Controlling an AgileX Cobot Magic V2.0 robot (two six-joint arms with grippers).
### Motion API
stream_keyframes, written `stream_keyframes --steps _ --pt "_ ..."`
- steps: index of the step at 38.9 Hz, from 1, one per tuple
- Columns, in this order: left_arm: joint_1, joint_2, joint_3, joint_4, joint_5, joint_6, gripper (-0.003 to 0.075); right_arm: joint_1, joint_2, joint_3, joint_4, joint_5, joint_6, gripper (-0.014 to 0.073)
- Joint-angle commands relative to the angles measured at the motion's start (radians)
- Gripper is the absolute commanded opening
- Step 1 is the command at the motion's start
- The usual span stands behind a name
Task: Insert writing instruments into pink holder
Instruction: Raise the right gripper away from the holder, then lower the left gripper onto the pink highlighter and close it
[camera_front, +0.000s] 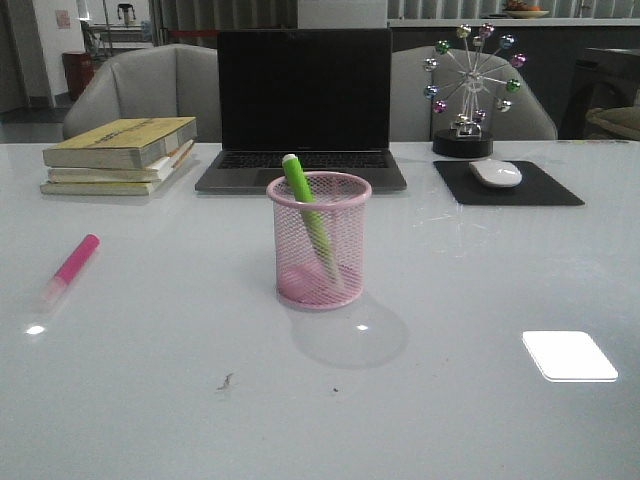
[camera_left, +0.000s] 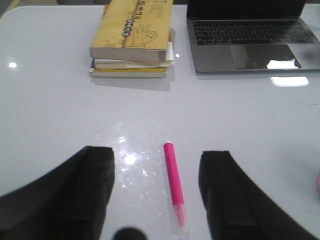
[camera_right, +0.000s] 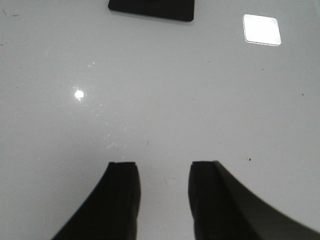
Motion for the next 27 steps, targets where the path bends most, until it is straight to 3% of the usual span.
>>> stream_keyframes --steps 1,13,27 --pt "-0.028 0.099 -0.123 0.004 0.007 -0.009 0.0446 -0.006 -0.007 -0.025 -0.008 -0.063 -0.007 0.037" --pt "-0.031 0.416 -0.37 0.004 0.209 -0.009 0.0446 -0.006 -0.007 -0.025 -0.008 -0.063 -0.007 0.037" --pt "-0.031 0.647 -0.595 0.004 0.413 -0.009 0.0446 -0.006 -0.007 -0.025 -0.008 -0.063 -0.007 0.037"
